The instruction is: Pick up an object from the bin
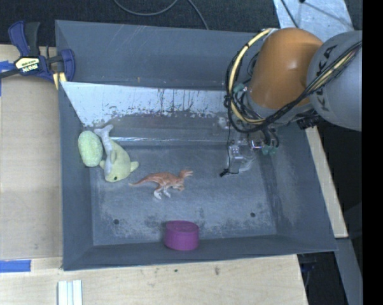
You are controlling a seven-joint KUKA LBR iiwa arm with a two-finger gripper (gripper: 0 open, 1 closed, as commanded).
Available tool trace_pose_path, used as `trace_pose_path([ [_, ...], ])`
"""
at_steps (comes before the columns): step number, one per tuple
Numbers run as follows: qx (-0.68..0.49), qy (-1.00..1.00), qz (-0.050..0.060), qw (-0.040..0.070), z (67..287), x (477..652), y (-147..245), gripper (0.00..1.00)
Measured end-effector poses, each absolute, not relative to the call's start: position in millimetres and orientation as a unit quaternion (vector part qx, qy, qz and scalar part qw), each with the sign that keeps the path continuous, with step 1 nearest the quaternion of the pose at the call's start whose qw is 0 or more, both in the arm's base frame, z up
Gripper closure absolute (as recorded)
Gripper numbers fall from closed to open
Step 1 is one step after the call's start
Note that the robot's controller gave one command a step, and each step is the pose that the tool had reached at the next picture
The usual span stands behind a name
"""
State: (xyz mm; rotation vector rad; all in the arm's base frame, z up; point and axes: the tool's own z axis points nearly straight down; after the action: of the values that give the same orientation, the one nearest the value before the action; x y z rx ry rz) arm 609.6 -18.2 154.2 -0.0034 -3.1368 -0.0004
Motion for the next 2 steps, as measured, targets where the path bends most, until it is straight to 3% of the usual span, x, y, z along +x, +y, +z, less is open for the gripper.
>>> trace_pose_path([
  [1, -0.001, -1.0, 0.0, -0.002, 159.4, 611.4, -18.3, 0.0],
  [2, 0.041, -0.999, 0.001, -0.003, 120.7, 611.8, 26.1, 0.0],
])
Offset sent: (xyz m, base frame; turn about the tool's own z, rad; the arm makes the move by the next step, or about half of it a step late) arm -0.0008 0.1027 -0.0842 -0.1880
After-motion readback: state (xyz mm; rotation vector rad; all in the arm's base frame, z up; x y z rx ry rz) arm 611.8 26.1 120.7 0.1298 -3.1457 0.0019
